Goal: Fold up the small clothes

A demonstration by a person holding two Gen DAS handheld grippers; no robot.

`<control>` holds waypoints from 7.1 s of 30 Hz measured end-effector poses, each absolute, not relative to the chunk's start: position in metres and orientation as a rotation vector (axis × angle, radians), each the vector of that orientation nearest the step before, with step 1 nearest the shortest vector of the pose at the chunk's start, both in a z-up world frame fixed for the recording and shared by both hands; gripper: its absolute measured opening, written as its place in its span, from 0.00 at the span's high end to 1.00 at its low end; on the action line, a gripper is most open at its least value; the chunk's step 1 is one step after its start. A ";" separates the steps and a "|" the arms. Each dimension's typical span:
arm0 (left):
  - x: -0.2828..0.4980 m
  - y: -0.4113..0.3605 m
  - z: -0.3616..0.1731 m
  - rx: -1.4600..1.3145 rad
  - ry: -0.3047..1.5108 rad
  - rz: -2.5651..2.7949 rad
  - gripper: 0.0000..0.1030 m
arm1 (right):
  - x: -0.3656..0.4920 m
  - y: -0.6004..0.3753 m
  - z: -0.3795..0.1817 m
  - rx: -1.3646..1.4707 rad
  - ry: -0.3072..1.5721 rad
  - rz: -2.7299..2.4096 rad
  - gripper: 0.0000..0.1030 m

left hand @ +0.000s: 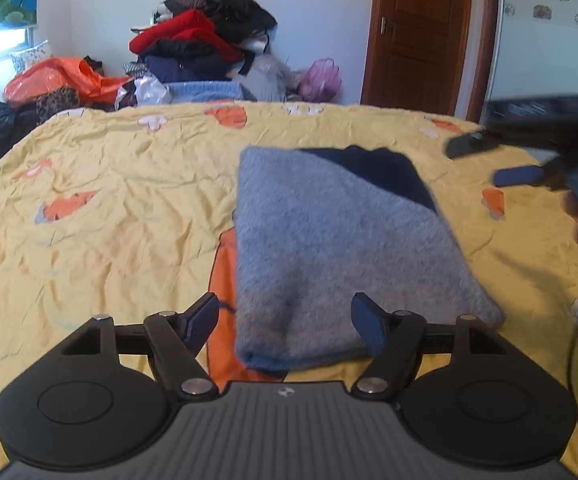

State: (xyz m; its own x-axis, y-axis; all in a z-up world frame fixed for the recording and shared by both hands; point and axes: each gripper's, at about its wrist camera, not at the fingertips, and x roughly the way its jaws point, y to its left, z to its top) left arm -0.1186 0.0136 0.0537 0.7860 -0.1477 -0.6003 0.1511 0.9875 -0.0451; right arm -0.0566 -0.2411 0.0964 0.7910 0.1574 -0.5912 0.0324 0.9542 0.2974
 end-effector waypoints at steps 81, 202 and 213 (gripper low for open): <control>-0.118 -0.002 0.020 0.056 0.778 -0.180 0.16 | -0.171 -0.186 0.022 0.008 0.859 0.033 0.01; -0.115 -0.004 0.015 0.038 0.881 -0.059 0.00 | -0.156 -0.168 0.016 0.021 0.841 -0.121 0.00; -0.115 -0.004 0.015 0.038 0.881 -0.059 0.00 | -0.157 -0.168 0.016 0.021 0.841 -0.121 0.00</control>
State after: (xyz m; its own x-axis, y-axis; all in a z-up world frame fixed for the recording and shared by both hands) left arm -0.1150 -0.0041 0.0154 0.6346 -0.0359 -0.7720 0.0672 0.9977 0.0089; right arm -0.1566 -0.1678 0.0159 0.6605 -0.0985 -0.7444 0.1151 0.9929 -0.0293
